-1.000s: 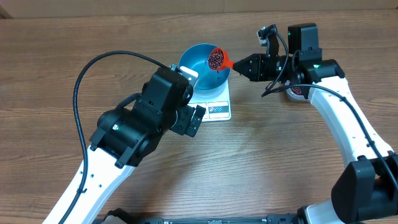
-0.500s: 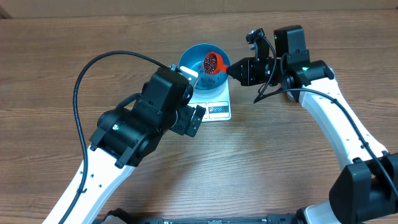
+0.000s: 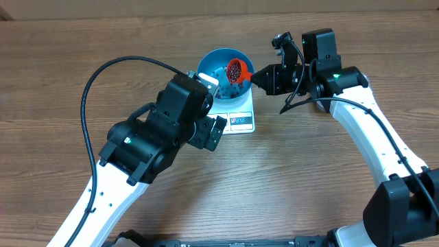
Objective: Scoop item into bowl and weigh 150g on scale
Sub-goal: 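Tilt the scoop with the right gripper to pour beans into the bowl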
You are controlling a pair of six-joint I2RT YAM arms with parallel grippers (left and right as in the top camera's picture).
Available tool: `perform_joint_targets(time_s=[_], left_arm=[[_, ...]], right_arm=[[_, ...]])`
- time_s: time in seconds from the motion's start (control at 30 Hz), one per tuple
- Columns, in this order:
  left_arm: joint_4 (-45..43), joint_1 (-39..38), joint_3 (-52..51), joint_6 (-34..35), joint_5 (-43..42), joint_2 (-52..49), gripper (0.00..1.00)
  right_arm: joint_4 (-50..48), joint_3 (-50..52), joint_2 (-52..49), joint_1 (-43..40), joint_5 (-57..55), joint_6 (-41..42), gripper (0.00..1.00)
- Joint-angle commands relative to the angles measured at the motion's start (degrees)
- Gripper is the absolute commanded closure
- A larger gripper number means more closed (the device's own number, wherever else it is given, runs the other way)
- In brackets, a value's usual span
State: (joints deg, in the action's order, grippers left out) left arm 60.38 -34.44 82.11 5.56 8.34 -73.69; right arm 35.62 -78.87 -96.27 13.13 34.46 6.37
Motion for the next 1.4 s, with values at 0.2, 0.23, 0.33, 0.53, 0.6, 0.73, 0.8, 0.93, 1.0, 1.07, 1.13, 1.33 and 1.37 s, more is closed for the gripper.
perform_joint_targets(time_s=[0.2,0.23,0.33,0.53,0.6,0.73,0.8,0.93,1.0,1.07,1.13,1.33,1.37], left_arm=[[-0.2,0.4,0.2,-0.9,-0.5,-0.2,0.0],[-0.2,0.4,0.2,-0.9,-0.5,-0.2,0.0],[-0.2,0.4,0.2,-0.9,-0.5,-0.2,0.0],[-0.2,0.4,0.2,-0.9,-0.5,-0.2,0.0],[-0.2,0.4,0.2,-0.9,-0.5,-0.2,0.0],[-0.2,0.4,0.2,-0.9,-0.5,-0.2,0.0],[-0.2,0.4,0.2,-0.9,-0.5,-0.2,0.0],[-0.2,0.4,0.2,-0.9,-0.5,-0.2,0.0],[-0.2,0.4,0.2,-0.9,-0.5,-0.2,0.0],[-0.2,0.4,0.2,-0.9,-0.5,-0.2,0.0],[-0.2,0.4,0.2,-0.9,-0.5,-0.2,0.0],[-0.2,0.4,0.2,-0.9,-0.5,-0.2,0.0],[-0.2,0.4,0.2,-0.9,-0.5,-0.2,0.0]], right_arm=[[0.1,-1.9,1.3,0.0,0.0,-0.4,0.96],[0.1,-1.9,1.3,0.0,0.0,-0.4,0.96],[0.5,-1.9,1.3,0.0,0.0,-0.4,0.96],[1.0,-1.9,1.3,0.0,0.1,-0.5,0.96],[1.0,-1.9,1.3,0.0,0.0,-0.5,0.96],[1.0,-1.9,1.3,0.0,-0.8,-0.5,0.96],[1.0,-1.9,1.3,0.0,-0.7,-1.3,0.96],[0.9,-1.9,1.3,0.0,-1.0,-2.3,0.96],[0.8,-1.9,1.3,0.0,-2.1,-0.5,0.96],[0.9,-1.9,1.3,0.0,-2.1,-0.4,0.96],[1.0,-1.9,1.3,0.0,-2.1,-0.4,0.96],[0.9,-1.9,1.3,0.0,-2.1,-0.4,0.97],[0.9,-1.9,1.3,0.0,-2.0,-0.4,0.97]])
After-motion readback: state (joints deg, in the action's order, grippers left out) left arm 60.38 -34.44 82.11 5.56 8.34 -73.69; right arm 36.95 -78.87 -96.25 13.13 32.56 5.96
